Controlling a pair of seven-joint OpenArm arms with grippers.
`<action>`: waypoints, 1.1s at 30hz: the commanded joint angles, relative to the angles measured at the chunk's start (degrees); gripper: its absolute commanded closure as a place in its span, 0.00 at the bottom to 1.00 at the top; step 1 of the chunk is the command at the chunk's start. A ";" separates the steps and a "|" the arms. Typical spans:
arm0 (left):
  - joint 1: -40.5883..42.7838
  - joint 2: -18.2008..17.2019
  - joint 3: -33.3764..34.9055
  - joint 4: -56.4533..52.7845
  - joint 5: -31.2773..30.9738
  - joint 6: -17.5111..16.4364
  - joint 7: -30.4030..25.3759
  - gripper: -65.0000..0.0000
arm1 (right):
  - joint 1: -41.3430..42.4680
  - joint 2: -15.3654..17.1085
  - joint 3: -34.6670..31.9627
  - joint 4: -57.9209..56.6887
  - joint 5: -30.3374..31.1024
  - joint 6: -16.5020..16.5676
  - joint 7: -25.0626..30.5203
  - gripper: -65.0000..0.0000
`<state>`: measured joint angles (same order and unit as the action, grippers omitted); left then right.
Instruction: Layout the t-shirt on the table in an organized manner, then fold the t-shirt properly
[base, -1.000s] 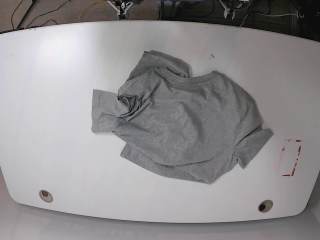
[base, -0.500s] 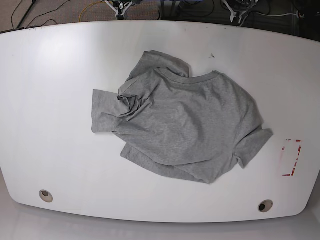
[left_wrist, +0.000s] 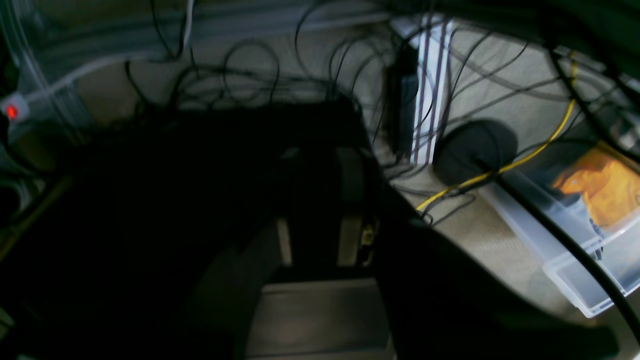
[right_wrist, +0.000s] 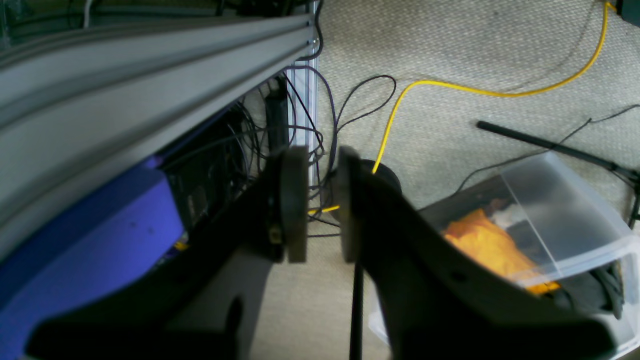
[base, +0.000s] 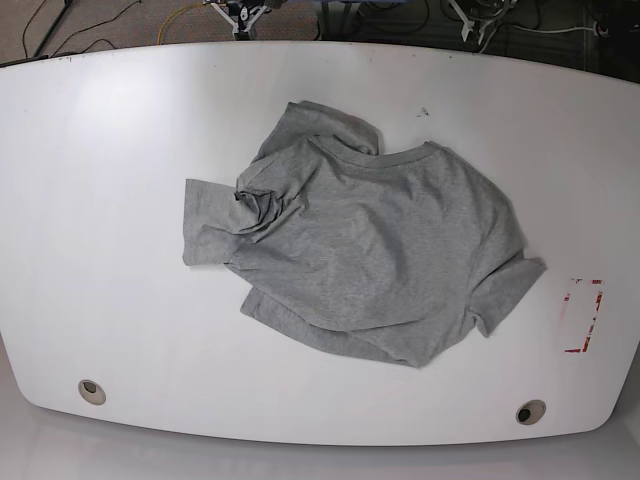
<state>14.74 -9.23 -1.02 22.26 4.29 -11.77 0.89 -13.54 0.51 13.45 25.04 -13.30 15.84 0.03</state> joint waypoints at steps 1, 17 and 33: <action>-0.22 -0.45 -0.15 -1.25 0.07 0.03 -0.28 0.84 | -0.41 0.15 0.11 0.18 0.23 0.05 0.53 0.85; -0.40 0.04 -0.10 -1.41 0.30 0.24 -0.79 0.84 | -0.55 -0.03 0.07 0.71 0.09 0.18 0.42 0.85; -1.16 1.01 0.27 -4.63 0.58 -0.32 -0.40 0.84 | -0.04 -0.21 -0.22 -0.47 0.33 -0.23 0.19 0.85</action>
<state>13.34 -7.66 -0.69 17.47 4.93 -12.19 0.60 -13.26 0.27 13.17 24.32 -13.28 15.40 -0.12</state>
